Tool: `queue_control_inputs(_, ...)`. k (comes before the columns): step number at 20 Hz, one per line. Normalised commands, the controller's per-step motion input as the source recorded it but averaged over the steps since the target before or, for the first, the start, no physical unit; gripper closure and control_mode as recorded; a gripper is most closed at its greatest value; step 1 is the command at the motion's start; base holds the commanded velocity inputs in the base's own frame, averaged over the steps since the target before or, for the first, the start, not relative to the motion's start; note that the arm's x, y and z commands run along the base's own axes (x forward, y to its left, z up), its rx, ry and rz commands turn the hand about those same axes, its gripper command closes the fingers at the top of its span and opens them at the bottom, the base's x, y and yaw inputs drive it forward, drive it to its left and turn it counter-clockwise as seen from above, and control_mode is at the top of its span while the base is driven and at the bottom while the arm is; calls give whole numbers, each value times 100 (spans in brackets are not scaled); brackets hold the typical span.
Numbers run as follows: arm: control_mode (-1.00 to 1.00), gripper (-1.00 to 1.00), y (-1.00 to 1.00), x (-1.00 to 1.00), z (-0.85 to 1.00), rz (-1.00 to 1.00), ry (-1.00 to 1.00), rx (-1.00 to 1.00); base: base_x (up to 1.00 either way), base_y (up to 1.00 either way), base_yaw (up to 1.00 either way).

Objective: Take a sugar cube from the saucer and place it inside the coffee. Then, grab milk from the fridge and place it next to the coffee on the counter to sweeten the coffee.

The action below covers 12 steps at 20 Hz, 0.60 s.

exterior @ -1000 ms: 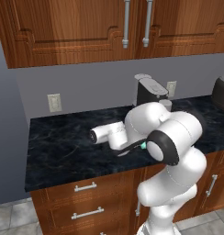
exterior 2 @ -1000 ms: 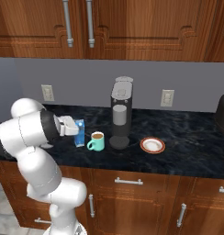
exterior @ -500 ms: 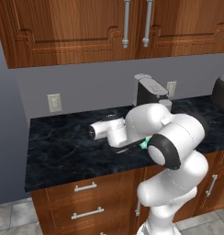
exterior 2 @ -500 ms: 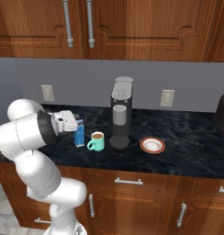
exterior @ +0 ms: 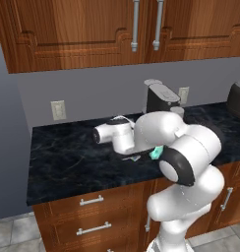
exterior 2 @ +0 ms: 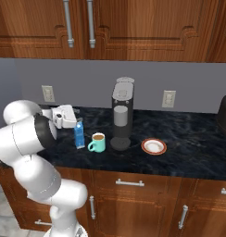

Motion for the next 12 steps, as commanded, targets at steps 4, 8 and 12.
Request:
queue_control_inputs(4,-100,-100,1,-23,36,-4,-17,2,0,0,0)
queue_control_inputs(8,-100,-100,2,-38,35,-3,-20,1,0,0,0)
queue_control_inputs(12,-100,-100,12,-93,25,0,-27,1,0,0,0)
